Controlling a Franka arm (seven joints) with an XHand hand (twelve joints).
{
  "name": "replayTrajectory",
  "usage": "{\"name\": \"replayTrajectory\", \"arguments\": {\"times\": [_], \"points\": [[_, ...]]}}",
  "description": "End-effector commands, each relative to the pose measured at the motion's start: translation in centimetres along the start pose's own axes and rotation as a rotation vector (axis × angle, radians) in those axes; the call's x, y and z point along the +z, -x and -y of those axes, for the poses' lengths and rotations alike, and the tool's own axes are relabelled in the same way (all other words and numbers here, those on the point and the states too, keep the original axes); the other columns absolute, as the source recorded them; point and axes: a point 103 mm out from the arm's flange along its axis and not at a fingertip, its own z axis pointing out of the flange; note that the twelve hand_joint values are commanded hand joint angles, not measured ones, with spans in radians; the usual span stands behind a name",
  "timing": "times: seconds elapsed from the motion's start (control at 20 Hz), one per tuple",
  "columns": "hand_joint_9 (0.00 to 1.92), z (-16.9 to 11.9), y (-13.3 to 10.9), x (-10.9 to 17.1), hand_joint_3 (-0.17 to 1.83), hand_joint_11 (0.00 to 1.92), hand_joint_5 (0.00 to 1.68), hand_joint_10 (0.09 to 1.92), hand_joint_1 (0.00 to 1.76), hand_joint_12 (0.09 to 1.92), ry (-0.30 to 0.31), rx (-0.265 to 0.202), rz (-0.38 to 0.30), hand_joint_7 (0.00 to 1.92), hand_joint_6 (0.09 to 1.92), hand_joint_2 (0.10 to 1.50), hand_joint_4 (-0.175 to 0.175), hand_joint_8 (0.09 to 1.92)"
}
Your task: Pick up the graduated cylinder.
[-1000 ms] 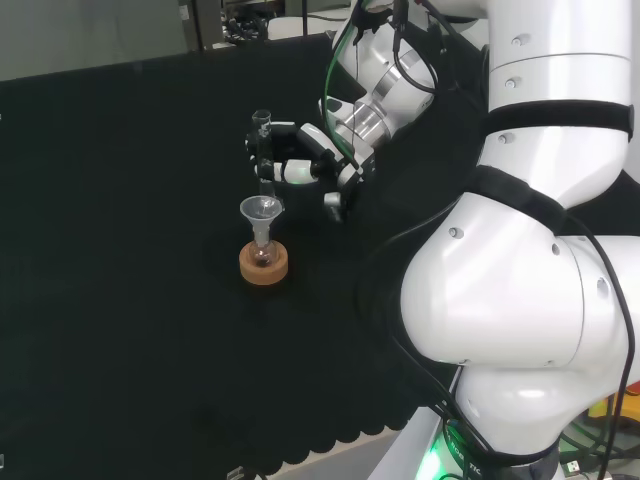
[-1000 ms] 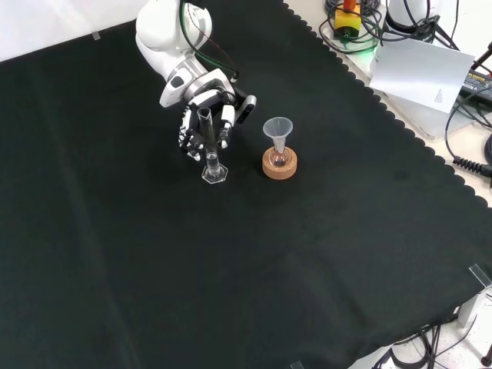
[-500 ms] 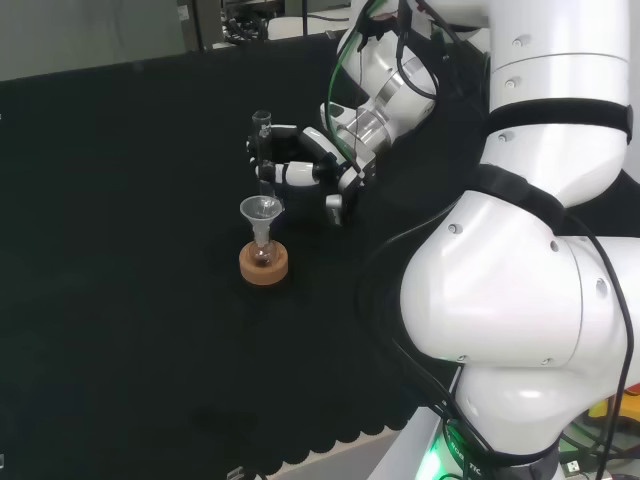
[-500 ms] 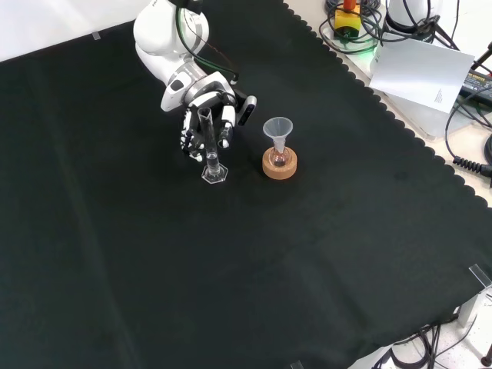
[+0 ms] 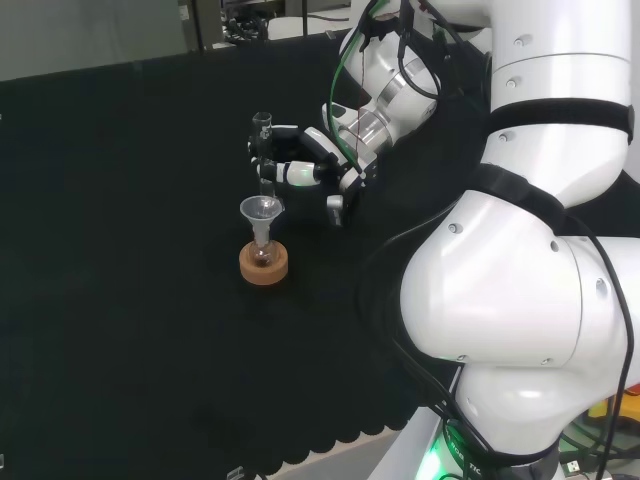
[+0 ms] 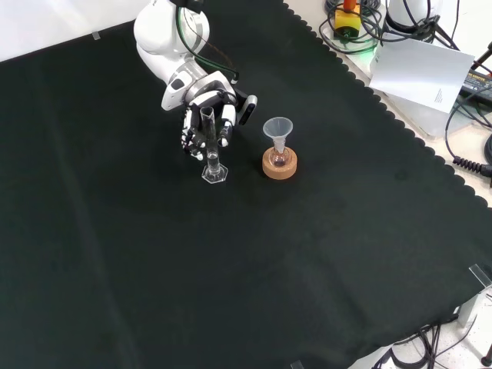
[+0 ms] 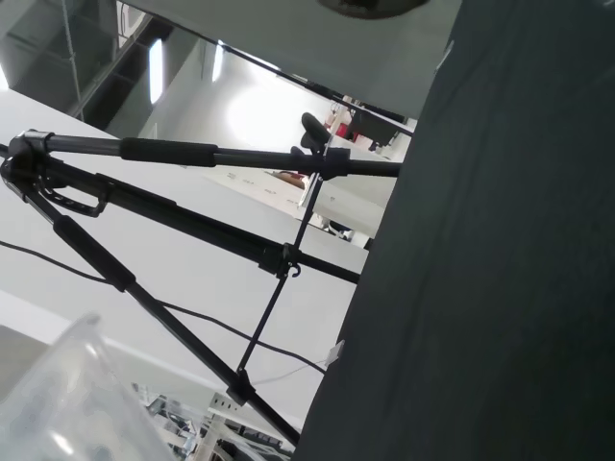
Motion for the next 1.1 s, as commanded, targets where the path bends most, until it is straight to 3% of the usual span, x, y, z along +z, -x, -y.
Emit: {"name": "replayTrajectory", "arguments": {"times": [0.05, 0.2, 0.45, 0.55, 0.65, 1.1], "points": [[1.07, 0.0, -0.3, -0.3, -0.06, 0.93, 0.9, 0.3, 1.14, 1.03, 0.02, 0.023, 0.066, 0.89, 1.02, 1.15, -0.109, 0.64], [1.13, 0.1, -0.7, -0.7, -0.01, 1.0, 0.89, 0.29, 1.14, 0.98, 0.014, 0.03, 0.117, 0.92, 1.13, 1.17, -0.161, 0.66], [1.16, -0.1, -1.5, -1.6, 0.0, 1.02, 0.88, 0.28, 1.14, 0.96, -0.008, 0.028, 0.21, 0.94, 1.14, 1.17, -0.175, 0.68], [1.18, -0.3, -2.0, -1.7, 0.0, 1.04, 0.86, 0.28, 1.2, 0.95, -0.008, 0.031, 0.255, 0.9, 1.16, 1.17, -0.175, 1.0], [1.2, -0.4, -2.6, -2.0, 0.0, 1.05, 0.86, 0.27, 1.23, 0.95, -0.013, 0.034, 0.314, 0.89, 1.16, 1.17, -0.175, 1.13], [1.29, 0.5, -5.1, -4.5, 0.0, 1.1, 0.95, 0.21, 1.26, 0.91, -0.013, 0.064, 0.461, 0.97, 1.04, 1.13, -0.175, 1.04]]}}
